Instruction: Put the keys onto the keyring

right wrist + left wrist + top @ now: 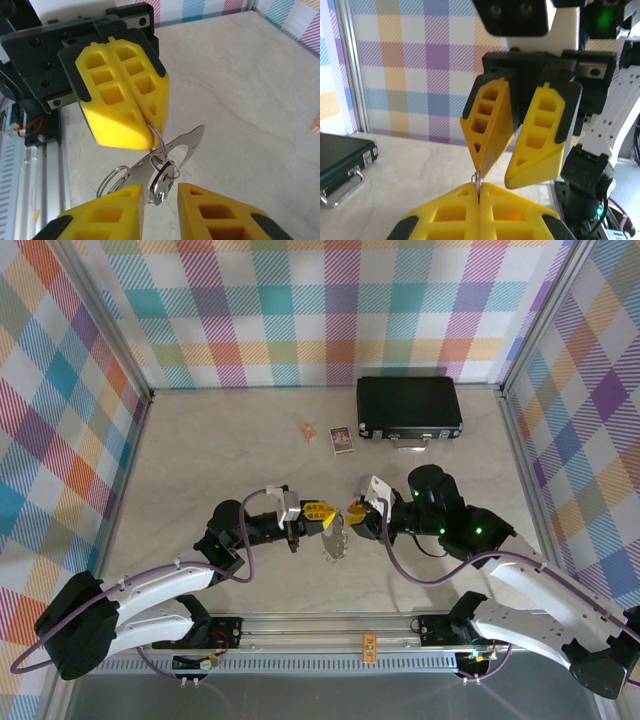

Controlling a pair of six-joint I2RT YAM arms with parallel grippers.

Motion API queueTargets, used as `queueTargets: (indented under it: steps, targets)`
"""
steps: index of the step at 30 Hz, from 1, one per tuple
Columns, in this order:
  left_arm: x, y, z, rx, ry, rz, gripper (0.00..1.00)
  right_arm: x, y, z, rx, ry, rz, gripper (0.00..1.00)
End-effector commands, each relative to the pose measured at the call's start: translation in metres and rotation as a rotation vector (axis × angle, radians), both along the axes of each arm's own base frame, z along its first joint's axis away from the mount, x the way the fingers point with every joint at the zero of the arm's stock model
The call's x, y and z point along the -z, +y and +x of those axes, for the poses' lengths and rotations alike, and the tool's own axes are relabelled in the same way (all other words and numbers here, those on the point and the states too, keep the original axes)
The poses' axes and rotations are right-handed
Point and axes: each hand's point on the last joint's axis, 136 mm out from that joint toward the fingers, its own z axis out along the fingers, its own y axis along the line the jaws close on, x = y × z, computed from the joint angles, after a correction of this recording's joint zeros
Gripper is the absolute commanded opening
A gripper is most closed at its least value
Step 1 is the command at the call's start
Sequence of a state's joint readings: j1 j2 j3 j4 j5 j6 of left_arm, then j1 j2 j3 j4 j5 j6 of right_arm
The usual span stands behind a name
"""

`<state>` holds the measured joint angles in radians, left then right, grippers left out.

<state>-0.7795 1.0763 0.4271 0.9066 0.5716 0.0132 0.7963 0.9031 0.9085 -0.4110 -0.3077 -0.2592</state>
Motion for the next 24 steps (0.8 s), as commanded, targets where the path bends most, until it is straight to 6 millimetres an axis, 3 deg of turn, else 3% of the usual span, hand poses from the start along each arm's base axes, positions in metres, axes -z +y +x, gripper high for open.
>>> queueTargets:
  steps: [1,13,19,24]
  targets:
    - [-0.0304,0.0061,-0.0106,0.037,-0.072,-0.105,0.0,-0.0206,0.0086,-0.0027,-0.042,0.025,0.099,0.23]
    - [-0.035,0.0048,-0.0159,0.073,-0.078,-0.109,0.0,-0.0273,0.0122,-0.003,-0.104,0.076,0.144,0.26]
    - [-0.0337,0.0035,-0.0156,0.077,-0.073,-0.105,0.0,-0.0269,0.0119,-0.0072,-0.135,0.095,0.15,0.13]
    - [-0.0341,0.0033,-0.0159,0.08,-0.074,-0.104,0.0,-0.0257,0.0123,-0.0103,-0.154,0.102,0.151,0.14]
